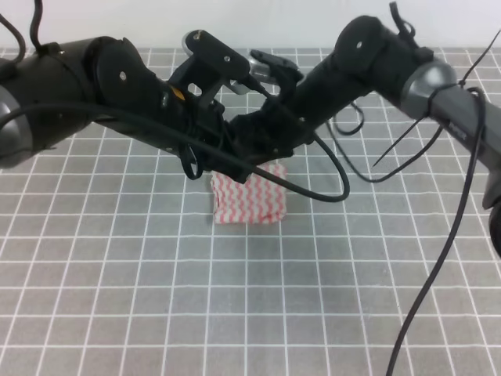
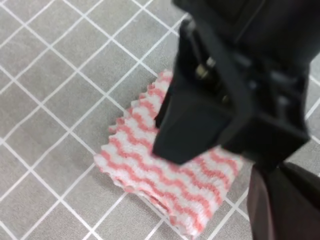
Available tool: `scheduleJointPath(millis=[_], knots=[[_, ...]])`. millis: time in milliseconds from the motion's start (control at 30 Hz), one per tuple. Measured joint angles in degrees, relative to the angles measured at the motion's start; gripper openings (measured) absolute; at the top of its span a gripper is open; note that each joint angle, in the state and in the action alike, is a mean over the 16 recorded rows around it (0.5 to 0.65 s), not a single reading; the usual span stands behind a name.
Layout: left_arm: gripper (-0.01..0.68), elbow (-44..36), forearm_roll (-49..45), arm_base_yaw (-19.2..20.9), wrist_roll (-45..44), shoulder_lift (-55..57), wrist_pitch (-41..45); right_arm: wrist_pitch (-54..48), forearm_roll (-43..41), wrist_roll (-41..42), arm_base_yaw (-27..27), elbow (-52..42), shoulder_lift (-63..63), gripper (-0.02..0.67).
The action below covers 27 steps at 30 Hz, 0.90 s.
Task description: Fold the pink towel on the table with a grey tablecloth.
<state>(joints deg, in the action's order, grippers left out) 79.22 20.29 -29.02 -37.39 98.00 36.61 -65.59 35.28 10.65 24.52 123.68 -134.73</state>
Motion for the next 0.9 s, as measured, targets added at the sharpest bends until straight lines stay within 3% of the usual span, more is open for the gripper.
scheduleJointPath(millis=[400, 600, 900], knots=[[0.0, 0.01, -0.33, 0.0, -0.18, 0.05, 0.02, -3.9, -16.12, -3.29, -0.56, 1.35, -0.83, -0.004], [0.0, 0.02, -0.88, 0.01, -0.24, 0.22, -0.23, -3.64, -18.59, -4.52, -0.56, 1.62, -0.23, -0.015], [0.0, 0.02, -1.67, 0.0, -0.27, 0.41, -2.13, -3.11, -15.37, -2.51, -0.26, 1.61, 1.25, -0.017]])
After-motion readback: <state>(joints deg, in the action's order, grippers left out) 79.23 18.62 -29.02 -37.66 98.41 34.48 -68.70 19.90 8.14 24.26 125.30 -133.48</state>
